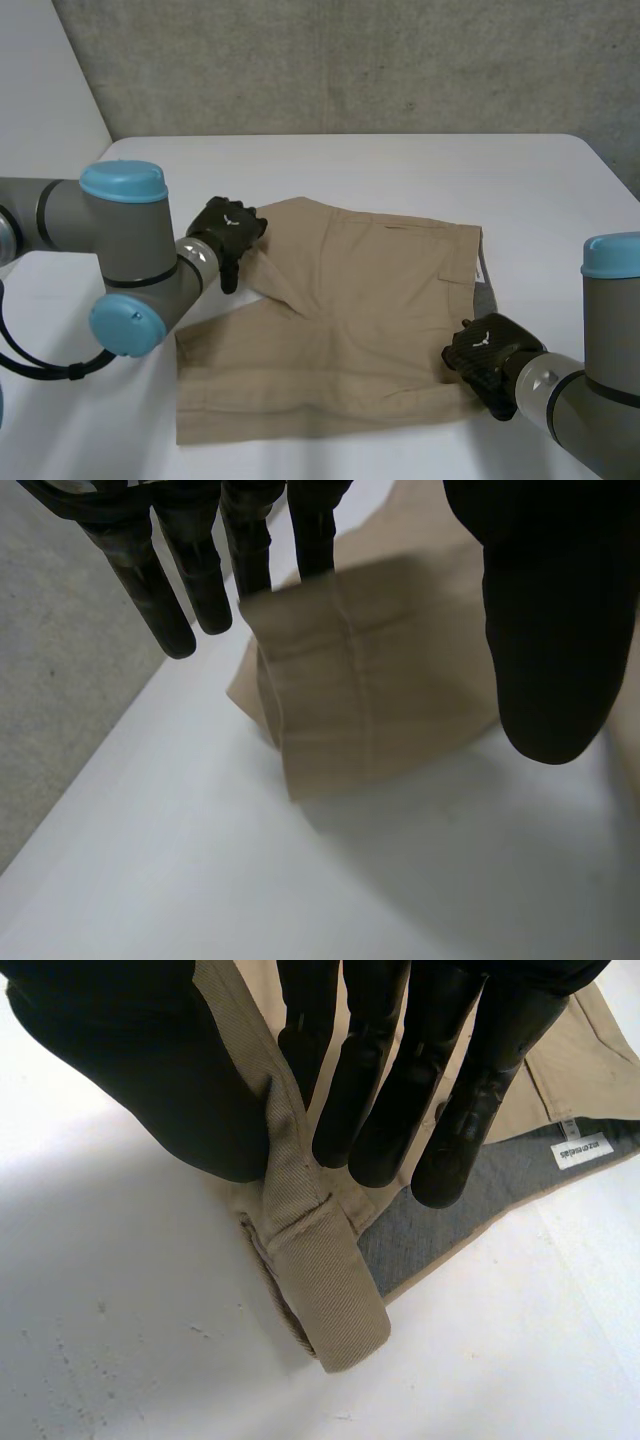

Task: Fold the shorts.

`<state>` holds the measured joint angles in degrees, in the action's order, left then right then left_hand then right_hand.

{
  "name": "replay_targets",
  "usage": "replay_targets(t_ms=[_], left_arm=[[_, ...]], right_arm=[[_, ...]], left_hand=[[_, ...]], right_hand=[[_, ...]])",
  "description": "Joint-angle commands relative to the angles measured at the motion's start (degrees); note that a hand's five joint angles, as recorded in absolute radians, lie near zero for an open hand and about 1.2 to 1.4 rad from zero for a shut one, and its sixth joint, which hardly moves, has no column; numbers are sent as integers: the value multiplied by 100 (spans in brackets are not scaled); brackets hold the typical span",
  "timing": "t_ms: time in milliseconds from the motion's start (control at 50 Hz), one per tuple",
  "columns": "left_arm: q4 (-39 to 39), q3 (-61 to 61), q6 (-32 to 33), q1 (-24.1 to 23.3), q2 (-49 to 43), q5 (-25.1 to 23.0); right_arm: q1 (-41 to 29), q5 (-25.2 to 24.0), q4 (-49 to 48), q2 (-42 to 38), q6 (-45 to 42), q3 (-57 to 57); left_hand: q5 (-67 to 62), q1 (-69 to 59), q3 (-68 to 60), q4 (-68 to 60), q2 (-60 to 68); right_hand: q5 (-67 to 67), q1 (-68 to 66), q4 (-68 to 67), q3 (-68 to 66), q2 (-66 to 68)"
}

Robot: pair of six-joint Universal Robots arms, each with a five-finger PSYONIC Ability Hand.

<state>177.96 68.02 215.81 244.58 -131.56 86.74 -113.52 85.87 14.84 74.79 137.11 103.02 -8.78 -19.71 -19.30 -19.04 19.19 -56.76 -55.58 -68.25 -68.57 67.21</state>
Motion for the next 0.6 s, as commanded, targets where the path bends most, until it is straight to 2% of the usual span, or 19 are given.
replay_targets(t_ms=[20,140,240,340,480,600], left_arm=[[-612,123,400,54,7,263],[-1587,264,445,63,217,1001],[-1668,484,454,54,324,1125],[-1642,458,462,63,315,1143],[-1212,317,454,2,499,1152],[-921,519,331,-42,1219,1143]], right_arm=[[14,9,-113,0,0,-1],[23,9,-122,0,0,-28],[14,9,-122,0,0,-28],[6,9,-122,0,0,-19],[14,0,-175,0,9,-19],[14,9,-315,9,96,-54]], left_hand=[[-2657,-2563,-2605,-2630,2616],[-3316,-3222,-3263,-3289,3274],[-3064,-2970,-3012,-3037,3023],[-1301,-1207,-1249,-1274,1260],[366,460,418,393,-407],[553,647,606,580,-595]], right_hand=[[-1324,-2442,-1175,-1143,1279],[-1324,-2442,-1175,-1143,1279],[-1324,-2442,-1175,-1143,1279],[-1324,-2442,-1175,-1143,1279],[-1324,-2442,-1175,-1143,1279],[-1324,-2442,-1175,-1143,1279]])
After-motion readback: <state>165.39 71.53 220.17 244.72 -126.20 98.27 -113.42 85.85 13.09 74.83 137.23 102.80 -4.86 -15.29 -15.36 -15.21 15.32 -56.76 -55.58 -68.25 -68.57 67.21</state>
